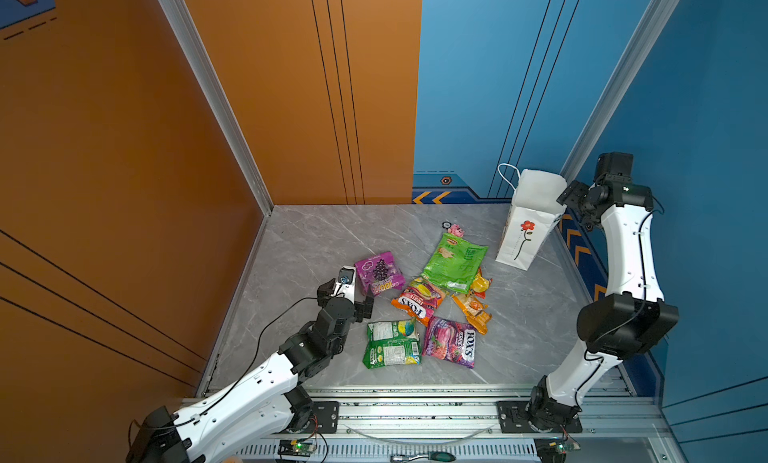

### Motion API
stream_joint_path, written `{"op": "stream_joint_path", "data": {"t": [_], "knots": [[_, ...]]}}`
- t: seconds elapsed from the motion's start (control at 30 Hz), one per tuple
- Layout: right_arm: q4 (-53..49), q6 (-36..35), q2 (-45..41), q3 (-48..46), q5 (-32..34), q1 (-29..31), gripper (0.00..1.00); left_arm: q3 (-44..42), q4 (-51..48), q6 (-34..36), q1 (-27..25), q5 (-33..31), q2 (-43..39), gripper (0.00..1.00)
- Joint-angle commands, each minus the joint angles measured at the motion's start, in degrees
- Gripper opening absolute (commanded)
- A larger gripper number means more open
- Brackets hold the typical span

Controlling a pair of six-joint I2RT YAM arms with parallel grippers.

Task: Place the snacks into the paper bag
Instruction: 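Raise the right gripper to the paper bag while the left nears the snacks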

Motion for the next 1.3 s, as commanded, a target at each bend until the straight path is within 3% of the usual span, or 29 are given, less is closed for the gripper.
{"op": "stream_joint_path", "data": {"t": [0.0, 0.23, 0.5, 0.63, 0.77, 1.1, 1.27], "knots": [[-4.0, -0.8, 3.2, 4.1, -3.4, 0.1, 0.84, -1.3, 2.2, 1.1, -0.5, -2.9, -1.5, 0.98], [-9.7, -2.0, 10.7, 10.9, -0.5, 0.4, 0.70, -2.5, 2.9, 1.2, -0.5, -7.3, -3.0, 0.98], [-12.0, -3.9, 11.0, 12.7, 0.3, 1.4, 0.37, -2.0, 3.7, 1.6, -0.2, -7.9, 0.3, 0.98], [-12.4, -4.0, 10.5, 12.2, -2.2, 1.3, 0.23, -1.8, 3.9, 1.6, -0.2, -8.5, 1.6, 0.98], [-11.5, -3.1, 7.6, 7.9, -8.5, -0.1, 0.02, -2.3, 4.6, 1.8, -0.2, -9.3, 1.2, 0.98], [-0.1, -0.3, -13.9, -15.4, -15.4, -2.8, 0.00, -3.7, 5.9, 1.3, 0.6, -10.9, 0.3, 0.98], [1.1, 0.2, -24.6, -26.3, -14.8, -2.9, 0.00, -3.6, 5.7, 1.0, 0.9, -11.4, 1.0, 0.98]]}}
